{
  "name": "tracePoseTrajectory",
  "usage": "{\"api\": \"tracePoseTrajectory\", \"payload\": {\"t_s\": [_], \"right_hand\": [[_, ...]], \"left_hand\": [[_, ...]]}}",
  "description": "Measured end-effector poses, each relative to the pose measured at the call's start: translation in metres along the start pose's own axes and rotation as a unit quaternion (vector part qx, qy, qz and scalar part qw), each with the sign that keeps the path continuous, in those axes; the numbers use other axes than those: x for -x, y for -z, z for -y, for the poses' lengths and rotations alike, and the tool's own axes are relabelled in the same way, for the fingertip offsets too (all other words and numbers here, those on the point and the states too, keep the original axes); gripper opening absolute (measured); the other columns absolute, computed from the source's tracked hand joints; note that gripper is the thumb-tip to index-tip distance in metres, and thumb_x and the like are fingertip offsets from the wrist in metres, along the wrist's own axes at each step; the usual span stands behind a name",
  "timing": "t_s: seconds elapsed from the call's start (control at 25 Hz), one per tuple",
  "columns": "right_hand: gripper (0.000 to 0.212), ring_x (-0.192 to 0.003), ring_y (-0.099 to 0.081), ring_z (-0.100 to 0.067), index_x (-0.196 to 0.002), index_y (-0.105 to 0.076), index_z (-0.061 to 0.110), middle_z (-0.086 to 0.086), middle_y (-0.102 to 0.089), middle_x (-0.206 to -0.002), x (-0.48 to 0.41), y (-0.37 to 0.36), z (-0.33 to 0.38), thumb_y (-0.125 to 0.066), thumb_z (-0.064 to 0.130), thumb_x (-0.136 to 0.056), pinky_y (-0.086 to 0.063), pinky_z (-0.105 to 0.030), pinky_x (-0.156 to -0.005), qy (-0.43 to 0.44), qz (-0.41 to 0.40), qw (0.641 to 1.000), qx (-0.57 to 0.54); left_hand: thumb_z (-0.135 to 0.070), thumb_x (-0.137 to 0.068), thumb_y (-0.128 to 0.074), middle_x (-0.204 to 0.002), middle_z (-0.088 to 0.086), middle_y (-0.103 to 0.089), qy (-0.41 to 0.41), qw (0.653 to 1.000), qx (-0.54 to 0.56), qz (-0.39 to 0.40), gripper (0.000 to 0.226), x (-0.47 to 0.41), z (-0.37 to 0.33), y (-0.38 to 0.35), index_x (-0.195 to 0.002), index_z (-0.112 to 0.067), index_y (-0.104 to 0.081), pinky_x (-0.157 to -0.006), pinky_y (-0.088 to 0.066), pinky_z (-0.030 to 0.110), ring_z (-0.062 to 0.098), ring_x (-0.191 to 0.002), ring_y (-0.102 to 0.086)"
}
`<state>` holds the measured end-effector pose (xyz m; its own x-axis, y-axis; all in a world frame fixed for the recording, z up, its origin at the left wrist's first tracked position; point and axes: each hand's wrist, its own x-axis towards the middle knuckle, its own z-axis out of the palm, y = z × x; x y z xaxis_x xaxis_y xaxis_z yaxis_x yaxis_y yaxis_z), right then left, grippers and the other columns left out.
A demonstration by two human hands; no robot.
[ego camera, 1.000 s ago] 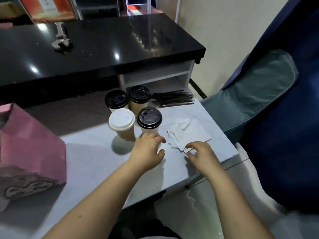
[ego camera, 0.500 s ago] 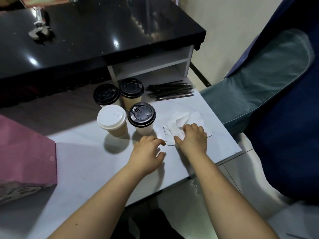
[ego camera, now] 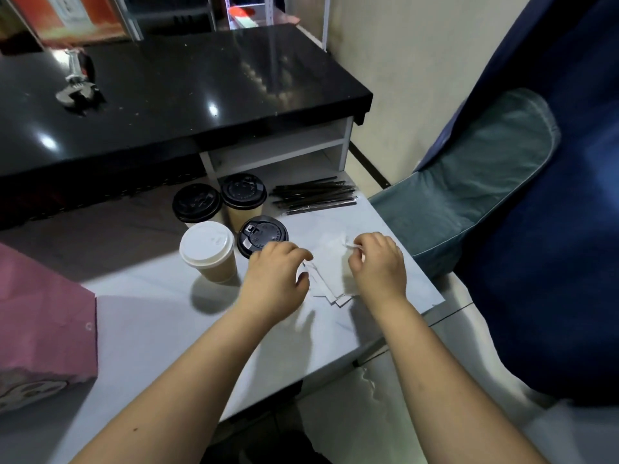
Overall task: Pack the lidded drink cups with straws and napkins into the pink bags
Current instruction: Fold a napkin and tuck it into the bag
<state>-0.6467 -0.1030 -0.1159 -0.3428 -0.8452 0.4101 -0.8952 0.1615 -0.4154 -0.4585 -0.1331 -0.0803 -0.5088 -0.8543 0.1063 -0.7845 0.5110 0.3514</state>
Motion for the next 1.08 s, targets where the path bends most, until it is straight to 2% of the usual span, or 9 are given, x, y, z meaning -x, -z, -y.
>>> {"api": "tracePoseTrajectory", "payload": {"t_s": [0.12,0.24,0.36,0.48,0.6,0.68,0.84,0.96,1.08], "right_hand": [[0.014,-0.080,-0.055,-0.028,-0.086,-0.063,0.011,-0.004,-0.063,-0.085,-0.028,0.040,0.041,-0.055,0.010,-0.075,-0.042,-0.038,-0.072,0.090,-0.066,0.993,-0.047],[0.015,-0.083,-0.056,-0.026,-0.088,-0.064,0.012,-0.001,-0.063,-0.087,-0.052,0.069,0.096,-0.057,0.009,-0.076,-0.045,-0.039,-0.074,0.194,-0.097,0.971,-0.095],[0.015,-0.085,-0.058,-0.027,-0.088,-0.067,0.010,-0.003,-0.065,-0.089,-0.058,0.076,0.169,-0.058,0.005,-0.077,-0.047,-0.040,-0.076,0.287,-0.124,0.940,-0.134],[0.015,-0.086,-0.060,-0.026,-0.087,-0.068,0.009,-0.002,-0.065,-0.089,-0.042,0.065,0.244,-0.062,0.001,-0.076,-0.048,-0.042,-0.076,0.347,-0.115,0.914,-0.177],[0.016,-0.084,-0.060,-0.026,-0.087,-0.069,0.008,-0.002,-0.066,-0.089,-0.018,0.048,0.316,-0.062,-0.001,-0.076,-0.049,-0.044,-0.074,0.389,-0.102,0.889,-0.219],[0.016,-0.084,-0.059,-0.026,-0.087,-0.069,0.007,-0.003,-0.066,-0.089,0.000,0.038,0.366,-0.064,-0.003,-0.075,-0.049,-0.043,-0.073,0.400,-0.090,0.880,-0.241],[0.015,-0.082,-0.056,-0.018,-0.087,-0.068,0.008,0.002,-0.066,-0.087,0.028,0.027,0.448,-0.066,-0.002,-0.076,-0.047,-0.033,-0.076,0.405,-0.045,0.866,-0.290],[0.015,-0.083,-0.057,-0.012,-0.088,-0.068,0.012,0.007,-0.065,-0.086,0.048,0.018,0.484,-0.066,0.002,-0.078,-0.047,-0.025,-0.077,0.384,0.022,0.865,-0.321],[0.013,-0.086,-0.057,-0.009,-0.088,-0.067,0.016,0.010,-0.063,-0.086,0.070,-0.001,0.495,-0.065,0.007,-0.079,-0.047,-0.023,-0.076,0.356,0.096,0.879,-0.302]], "left_hand": [[-0.024,-0.081,-0.060,-0.108,-0.003,-0.061,-0.024,0.995,0.015,-0.099,0.031,-0.011,0.001,0.051,-0.112,-0.024,-0.065,-0.086,-0.044,0.042,0.027,-0.107,-0.051],[-0.029,-0.075,-0.058,-0.101,-0.003,-0.064,-0.028,0.980,-0.005,-0.196,0.032,-0.004,0.019,0.111,-0.104,-0.023,-0.068,-0.077,-0.045,0.038,0.027,-0.097,-0.055],[-0.030,-0.073,-0.057,-0.102,-0.004,-0.065,0.017,0.965,-0.036,-0.257,0.034,0.028,0.062,0.171,-0.105,-0.024,-0.068,-0.077,-0.044,0.038,0.027,-0.099,-0.056],[-0.031,-0.072,-0.057,-0.101,-0.004,-0.066,0.080,0.950,-0.050,-0.298,0.036,0.079,0.117,0.213,-0.105,-0.023,-0.068,-0.079,-0.048,0.042,0.027,-0.099,-0.057],[-0.030,-0.072,-0.057,-0.101,-0.004,-0.067,0.132,0.941,-0.042,-0.308,0.035,0.137,0.173,0.242,-0.104,-0.024,-0.069,-0.082,-0.049,0.044,0.026,-0.100,-0.058],[-0.026,-0.075,-0.062,-0.103,-0.007,-0.067,0.164,0.938,-0.019,-0.305,0.030,0.176,0.212,0.260,-0.105,-0.025,-0.069,-0.087,-0.047,0.040,0.022,-0.101,-0.058],[-0.020,-0.077,-0.069,-0.095,-0.015,-0.062,0.218,0.938,0.016,-0.268,0.025,0.235,0.280,0.285,-0.100,-0.030,-0.067,-0.085,-0.047,0.031,0.011,-0.095,-0.055],[-0.018,-0.077,-0.070,-0.089,-0.017,-0.063,0.217,0.948,0.068,-0.221,0.021,0.251,0.321,0.296,-0.094,-0.029,-0.069,-0.080,-0.052,0.032,0.005,-0.086,-0.060],[-0.018,-0.076,-0.070,-0.103,-0.014,-0.065,0.188,0.970,0.054,-0.146,0.034,0.245,0.348,0.297,-0.108,-0.030,-0.069,-0.084,-0.048,0.023,0.007,-0.091,-0.061]]}}
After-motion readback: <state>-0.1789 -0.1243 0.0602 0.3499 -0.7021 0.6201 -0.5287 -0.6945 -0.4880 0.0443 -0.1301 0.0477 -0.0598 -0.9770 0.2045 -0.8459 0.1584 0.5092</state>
